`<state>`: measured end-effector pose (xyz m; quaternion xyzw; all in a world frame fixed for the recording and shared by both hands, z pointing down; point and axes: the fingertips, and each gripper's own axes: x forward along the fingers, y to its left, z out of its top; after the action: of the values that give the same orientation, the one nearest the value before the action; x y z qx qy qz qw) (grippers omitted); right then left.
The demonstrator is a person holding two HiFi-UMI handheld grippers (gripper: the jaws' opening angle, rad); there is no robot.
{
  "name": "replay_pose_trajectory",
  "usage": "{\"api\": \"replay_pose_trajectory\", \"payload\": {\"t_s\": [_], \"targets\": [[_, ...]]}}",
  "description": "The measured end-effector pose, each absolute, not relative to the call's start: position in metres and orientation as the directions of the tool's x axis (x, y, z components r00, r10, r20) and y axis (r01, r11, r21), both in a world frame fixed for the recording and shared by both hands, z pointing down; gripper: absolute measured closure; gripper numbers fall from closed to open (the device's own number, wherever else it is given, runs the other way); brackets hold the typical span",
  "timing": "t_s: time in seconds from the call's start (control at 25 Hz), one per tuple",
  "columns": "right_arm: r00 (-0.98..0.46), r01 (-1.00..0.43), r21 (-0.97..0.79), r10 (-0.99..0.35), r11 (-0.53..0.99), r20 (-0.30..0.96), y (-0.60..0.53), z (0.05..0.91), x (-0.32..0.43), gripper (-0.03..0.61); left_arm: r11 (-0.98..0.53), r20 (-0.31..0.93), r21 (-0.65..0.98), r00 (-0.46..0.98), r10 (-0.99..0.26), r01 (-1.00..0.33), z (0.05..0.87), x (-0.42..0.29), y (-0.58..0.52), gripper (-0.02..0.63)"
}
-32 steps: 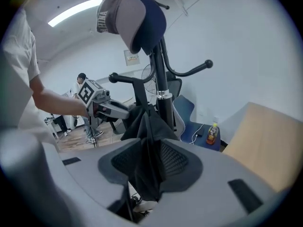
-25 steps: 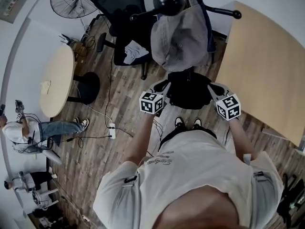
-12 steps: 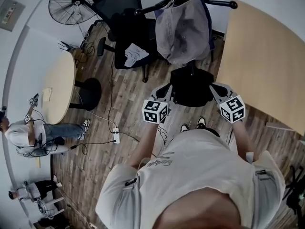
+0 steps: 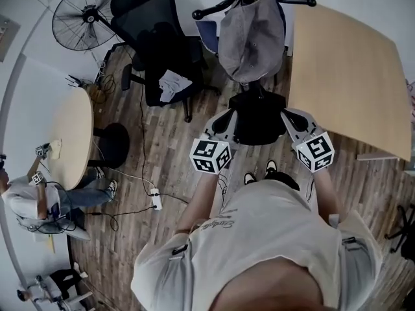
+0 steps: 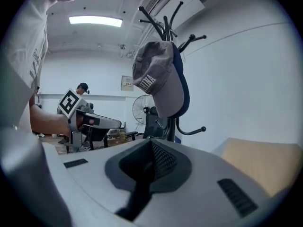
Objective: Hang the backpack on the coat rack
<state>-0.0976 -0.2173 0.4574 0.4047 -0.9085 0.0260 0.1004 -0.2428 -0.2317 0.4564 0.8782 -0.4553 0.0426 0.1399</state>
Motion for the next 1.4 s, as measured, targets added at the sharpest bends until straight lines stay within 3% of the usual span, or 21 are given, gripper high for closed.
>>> {"api": "replay_pose_trajectory", "payload": {"t_s": [0.28,0.56,0.88,1.4], "targets": [[-0.658,-0.74,0.095,-0.746,0.666,0.105,-0.188,0.405,-0.114,0.584,-0.556,0.167,0.065,0.558,-0.813,-0.829,0.424,-0.242,-0.223,0.591],[-0.666,-0.735,0.091,-0.74,0.672,0.093,-0.185,0.402,-0.102,0.584,-0.554,0.148,-0.005,0.547,-0.824,-0.832,0.41,-0.237,-0.221,0.591],[-0.667,-0.74,0.091,-0.745,0.666,0.027,-0.181,0.381,-0.089,0.584,-0.531,0.167,0.001,0.523,-0.836,-0.847,0.414,-0.227,-0.214,0.591],[-0.677,-0.725,0.112,-0.733,0.68,0.063,-0.175,0.395,-0.081,0.584,-0.531,0.187,-0.023,0.518,-0.835,-0.847,0.419,-0.214,-0.2,0.591]]}}
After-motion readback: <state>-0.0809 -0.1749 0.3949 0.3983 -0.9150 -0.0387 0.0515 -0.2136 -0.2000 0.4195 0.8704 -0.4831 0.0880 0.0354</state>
